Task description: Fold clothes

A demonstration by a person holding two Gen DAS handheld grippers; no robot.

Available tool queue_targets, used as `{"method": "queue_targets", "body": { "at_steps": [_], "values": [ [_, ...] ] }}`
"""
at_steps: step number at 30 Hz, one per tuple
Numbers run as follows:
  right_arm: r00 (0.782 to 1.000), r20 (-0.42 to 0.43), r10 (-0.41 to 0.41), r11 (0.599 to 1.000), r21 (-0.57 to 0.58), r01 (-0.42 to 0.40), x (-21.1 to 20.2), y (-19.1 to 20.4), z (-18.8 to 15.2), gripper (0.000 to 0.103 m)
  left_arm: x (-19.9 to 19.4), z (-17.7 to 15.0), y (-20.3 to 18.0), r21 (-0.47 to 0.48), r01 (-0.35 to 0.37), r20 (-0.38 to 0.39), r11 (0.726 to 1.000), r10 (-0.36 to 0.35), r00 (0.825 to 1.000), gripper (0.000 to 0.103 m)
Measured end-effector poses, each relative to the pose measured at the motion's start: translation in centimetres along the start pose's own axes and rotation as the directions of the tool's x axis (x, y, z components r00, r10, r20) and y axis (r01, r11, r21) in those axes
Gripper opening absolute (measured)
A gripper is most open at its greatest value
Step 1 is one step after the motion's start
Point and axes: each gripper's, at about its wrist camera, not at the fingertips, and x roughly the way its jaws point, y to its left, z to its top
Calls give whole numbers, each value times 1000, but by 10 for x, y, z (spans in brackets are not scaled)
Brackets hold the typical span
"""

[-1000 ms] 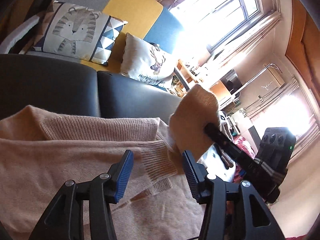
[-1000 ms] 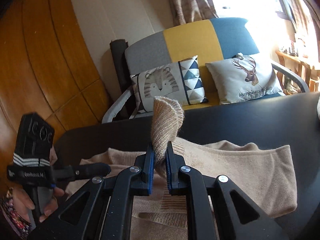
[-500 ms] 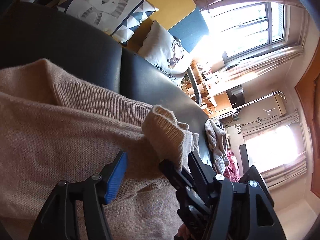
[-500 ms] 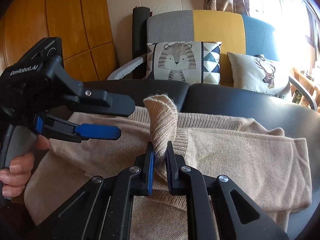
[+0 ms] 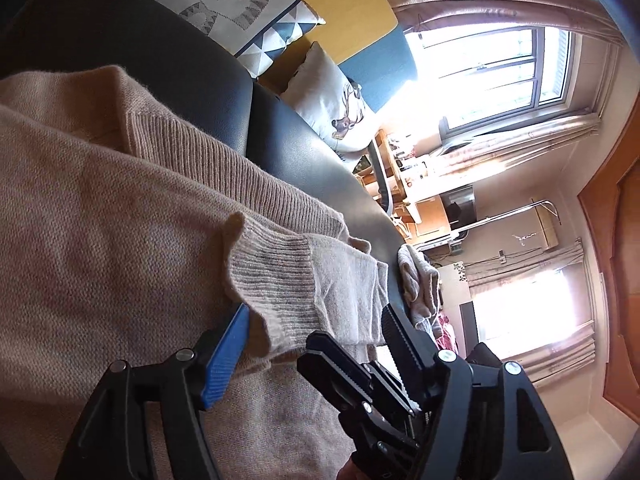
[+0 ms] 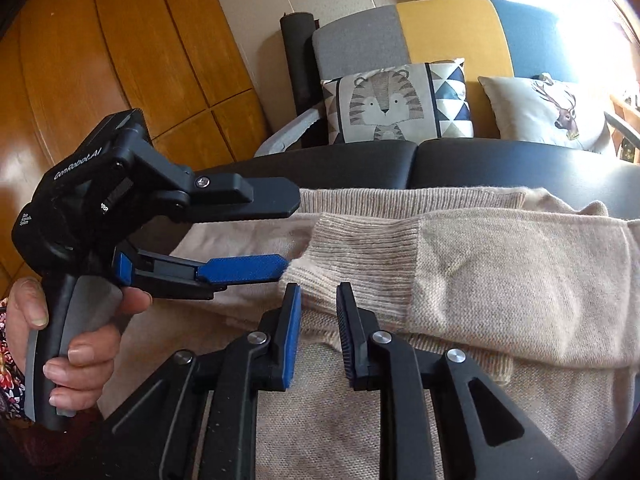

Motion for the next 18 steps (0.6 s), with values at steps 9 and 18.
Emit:
{"method": "queue_targets", "body": {
  "at_steps": [9, 18],
  "values": [
    [999, 24, -23, 998, 61, 21, -16, -12, -7, 20, 15, -11, 6, -9, -61, -16, 998, 61, 998, 69],
    [997, 55, -59, 977, 210, 46, -37, -50, -19, 20, 27, -8, 7, -12, -101, -14, 995, 101, 995, 22]
  ]
}}
